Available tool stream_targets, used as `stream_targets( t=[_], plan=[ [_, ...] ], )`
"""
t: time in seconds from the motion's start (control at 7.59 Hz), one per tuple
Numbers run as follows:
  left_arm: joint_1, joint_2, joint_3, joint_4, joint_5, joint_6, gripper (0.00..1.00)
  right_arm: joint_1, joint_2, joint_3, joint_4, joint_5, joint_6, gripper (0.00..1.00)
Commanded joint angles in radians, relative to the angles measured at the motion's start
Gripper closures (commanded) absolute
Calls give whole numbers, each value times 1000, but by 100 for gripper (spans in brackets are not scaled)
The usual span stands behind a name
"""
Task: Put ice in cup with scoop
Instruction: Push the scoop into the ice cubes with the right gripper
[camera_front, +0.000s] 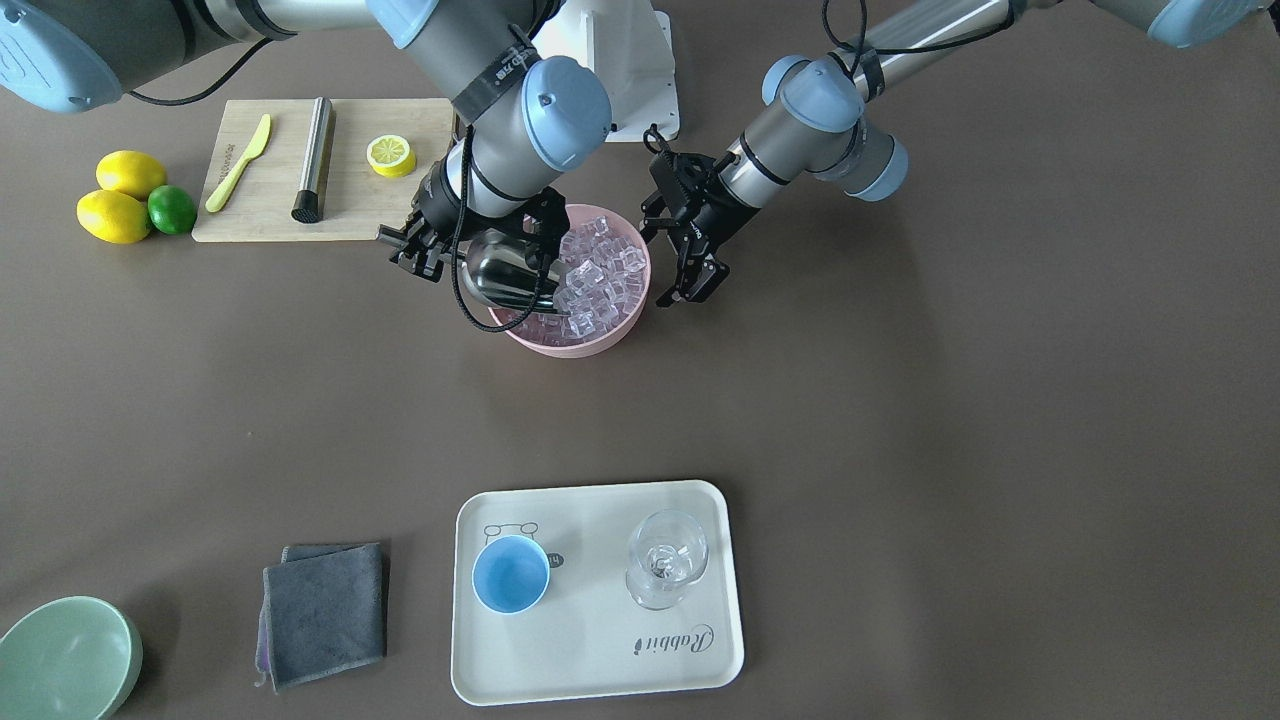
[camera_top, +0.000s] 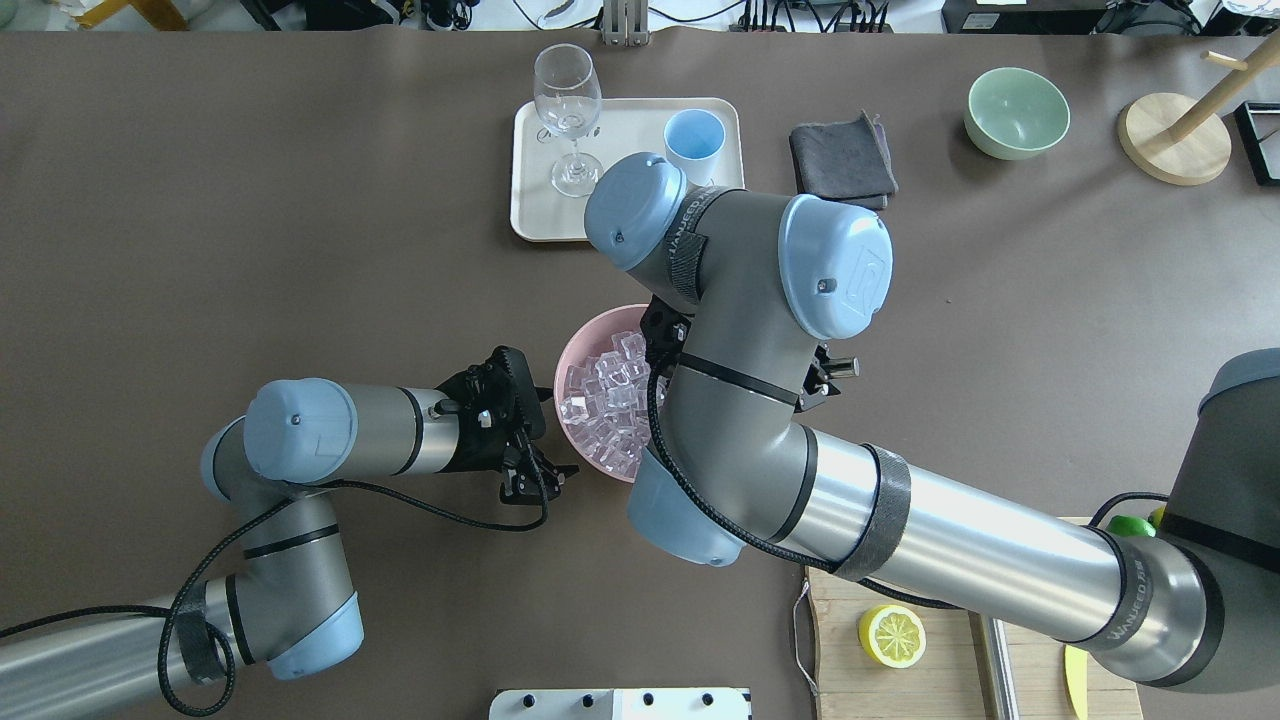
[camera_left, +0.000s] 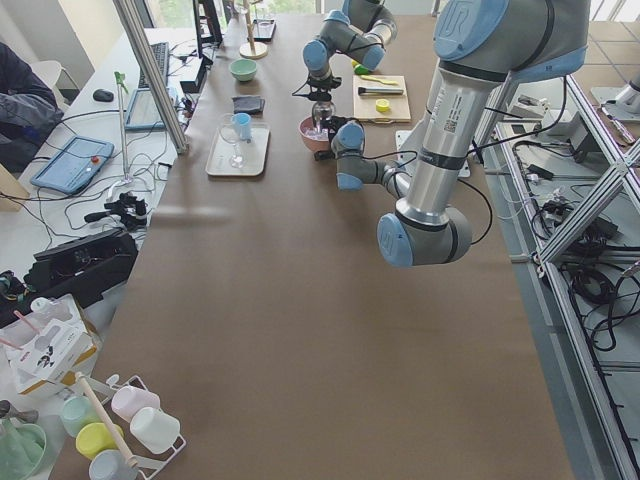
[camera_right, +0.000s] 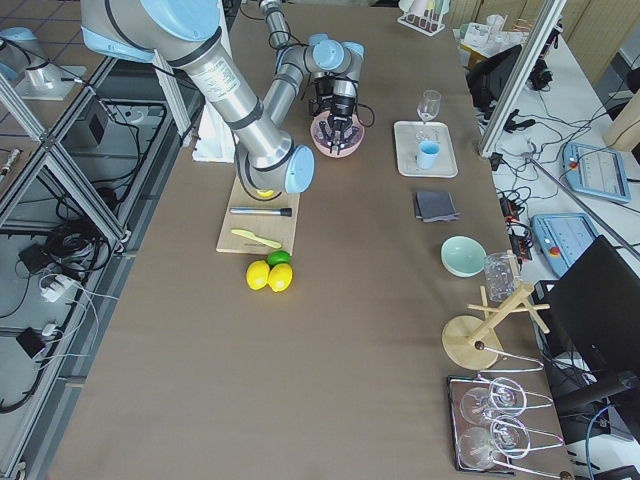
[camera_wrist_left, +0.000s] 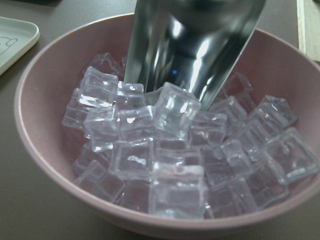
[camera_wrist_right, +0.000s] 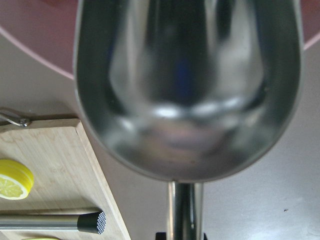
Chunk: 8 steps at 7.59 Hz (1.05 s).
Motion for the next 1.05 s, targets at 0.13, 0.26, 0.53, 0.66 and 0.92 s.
stream_targets(
  t=[0.13,0.26,0.53,0.66,0.92],
  plan=[
    [0,-3,0,-2,1,0,2,0,-25,2,187,46,92,100],
    [0,-4,0,-2,1,0,2,0,-34,2,218,48,94,100],
    [0,-4,2,-2,1,0,2,0,-90,46,270,43,94,100],
    [0,-4,2,-2,1,0,2,-1,-132,101,272,42,94,100],
    [0,-4,2,-2,1,0,2,0,-189,173,319,43,95,100]
  ],
)
